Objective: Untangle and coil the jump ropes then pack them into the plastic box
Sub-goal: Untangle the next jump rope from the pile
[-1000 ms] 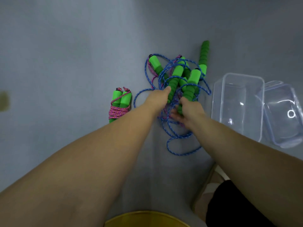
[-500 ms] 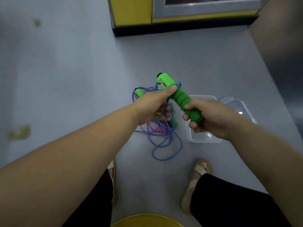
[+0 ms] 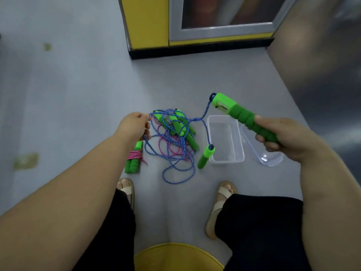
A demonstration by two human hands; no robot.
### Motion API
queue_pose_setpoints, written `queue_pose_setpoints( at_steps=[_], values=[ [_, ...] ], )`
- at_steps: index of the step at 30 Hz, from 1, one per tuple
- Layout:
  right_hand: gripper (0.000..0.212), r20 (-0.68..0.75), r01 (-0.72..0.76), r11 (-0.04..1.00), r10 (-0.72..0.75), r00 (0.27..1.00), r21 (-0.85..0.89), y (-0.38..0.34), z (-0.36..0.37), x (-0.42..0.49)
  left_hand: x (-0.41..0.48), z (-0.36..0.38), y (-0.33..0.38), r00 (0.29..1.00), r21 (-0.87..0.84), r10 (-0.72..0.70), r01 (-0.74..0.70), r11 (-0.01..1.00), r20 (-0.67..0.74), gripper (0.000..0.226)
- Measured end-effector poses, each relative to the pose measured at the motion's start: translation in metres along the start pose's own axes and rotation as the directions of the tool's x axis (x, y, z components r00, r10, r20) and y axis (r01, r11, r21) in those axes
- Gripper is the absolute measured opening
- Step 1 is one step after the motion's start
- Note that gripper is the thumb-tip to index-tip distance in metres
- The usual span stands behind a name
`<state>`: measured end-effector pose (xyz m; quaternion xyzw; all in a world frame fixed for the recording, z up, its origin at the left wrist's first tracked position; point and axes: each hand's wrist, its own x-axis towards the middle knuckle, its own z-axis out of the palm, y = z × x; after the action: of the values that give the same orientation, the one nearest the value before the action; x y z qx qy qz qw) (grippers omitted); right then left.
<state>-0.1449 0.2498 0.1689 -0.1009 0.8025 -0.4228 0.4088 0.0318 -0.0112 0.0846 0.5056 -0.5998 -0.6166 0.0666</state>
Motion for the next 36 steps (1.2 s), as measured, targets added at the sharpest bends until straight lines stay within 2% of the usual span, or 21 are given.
queue_pose_setpoints(
  at_steps=[3,4,5,7,9,10,11,13,14,17,20,22,23,25,27,29,30,31,33,35,36],
  values=[
    [0.044,0.058,0.021,0.964,-0.038,0.998,0.265,-0.003,0.009,0.003,0.007,0.007,-0.007,0.994,0.154,-0.107,0.105,0.982,0.002,0.017],
    [0.044,0.084,0.025,0.947,-0.055,0.995,0.321,-0.004,0.012,0.004,0.006,0.009,-0.007,0.993,0.229,-0.116,0.109,0.967,0.016,0.018],
    [0.044,0.112,0.027,0.929,-0.073,0.991,0.368,-0.005,0.015,0.006,0.004,0.013,-0.008,0.993,0.324,-0.106,0.084,0.942,0.053,0.031],
    [0.048,0.163,0.039,0.896,-0.123,0.979,0.442,-0.005,0.017,0.009,-0.005,0.022,-0.003,0.985,0.441,0.024,-0.099,0.892,0.174,0.07],
    [0.059,0.226,0.052,0.857,-0.193,0.955,0.513,-0.006,0.017,0.012,-0.02,0.033,0.012,0.928,0.353,0.237,-0.333,0.874,0.289,0.088],
    [0.064,0.257,0.058,0.843,-0.227,0.939,0.534,-0.007,0.017,0.013,-0.025,0.039,0.021,0.888,0.296,0.317,-0.417,0.859,0.333,0.083],
    [0.065,0.285,0.062,0.832,-0.258,0.923,0.551,-0.008,0.017,0.013,-0.026,0.043,0.027,0.857,0.25,0.351,-0.458,0.853,0.377,0.07],
    [0.058,0.317,0.068,0.803,-0.309,0.897,0.592,-0.01,0.018,0.012,-0.03,0.05,0.033,0.83,0.225,0.31,-0.448,0.865,0.463,0.023],
    [0.053,0.315,0.06,0.782,-0.319,0.894,0.621,-0.011,0.018,0.012,-0.031,0.052,0.031,0.831,0.254,0.274,-0.433,0.865,0.484,0.009],
    [0.047,0.236,0.004,0.771,-0.201,0.951,0.637,-0.01,0.015,0.017,-0.017,0.047,0.004,0.898,0.353,0.13,-0.294,0.889,0.42,0.028],
    [0.04,0.096,-0.076,0.91,0.039,0.995,0.408,0.002,0.015,0.03,-0.003,0.029,-0.002,0.965,0.212,0.05,-0.107,0.971,0.259,0.022],
    [0.033,0.025,-0.128,0.936,0.127,0.992,0.328,0.008,0.018,0.039,0.0,0.015,0.01,0.982,0.126,0.073,-0.096,0.987,0.175,0.016],
    [0.03,0.012,-0.127,0.919,0.133,0.991,0.374,0.009,0.019,0.043,0.0,0.007,0.015,0.98,0.171,0.106,-0.136,0.976,0.17,0.016],
    [0.029,0.009,-0.112,0.794,0.133,0.991,0.598,0.009,0.018,0.052,-0.002,-0.008,0.014,0.97,0.438,0.132,-0.212,0.874,0.206,0.02],
    [0.032,0.001,-0.117,0.583,0.194,0.981,0.804,0.01,0.014,0.061,-0.002,-0.022,0.003,0.972,0.587,0.012,-0.151,0.795,0.233,0.028],
    [0.033,-0.016,-0.131,0.428,0.323,0.946,0.894,0.019,0.01,0.073,-0.004,-0.028,-0.005,0.956,0.53,-0.072,-0.093,0.843,0.283,0.029],
    [0.032,-0.022,-0.144,0.398,0.384,0.923,0.906,0.025,0.011,0.076,-0.008,-0.025,-0.004,0.946,0.457,-0.061,-0.096,0.884,0.318,0.029],
    [0.03,-0.024,-0.172,0.414,0.429,0.903,0.894,0.03,0.015,0.079,-0.012,-0.021,0.0,0.937,0.374,-0.027,-0.113,0.92,0.349,0.03],
    [0.024,-0.006,-0.258,0.528,0.447,0.894,0.809,0.035,0.029,0.079,-0.027,-0.004,0.012,0.9,0.251,0.064,-0.188,0.95,0.432,0.032],
    [0.015,0.067,-0.306,0.655,0.363,0.929,0.691,0.026,0.051,0.068,-0.044,0.014,0.024,0.846,0.191,0.134,-0.266,0.945,0.517,0.032],
    [0.012,0.099,-0.272,0.698,0.279,0.955,0.663,0.02,0.063,0.063,-0.051,0.023,0.029,0.822,0.175,0.154,-0.293,0.94,0.548,0.032]
  ],
)
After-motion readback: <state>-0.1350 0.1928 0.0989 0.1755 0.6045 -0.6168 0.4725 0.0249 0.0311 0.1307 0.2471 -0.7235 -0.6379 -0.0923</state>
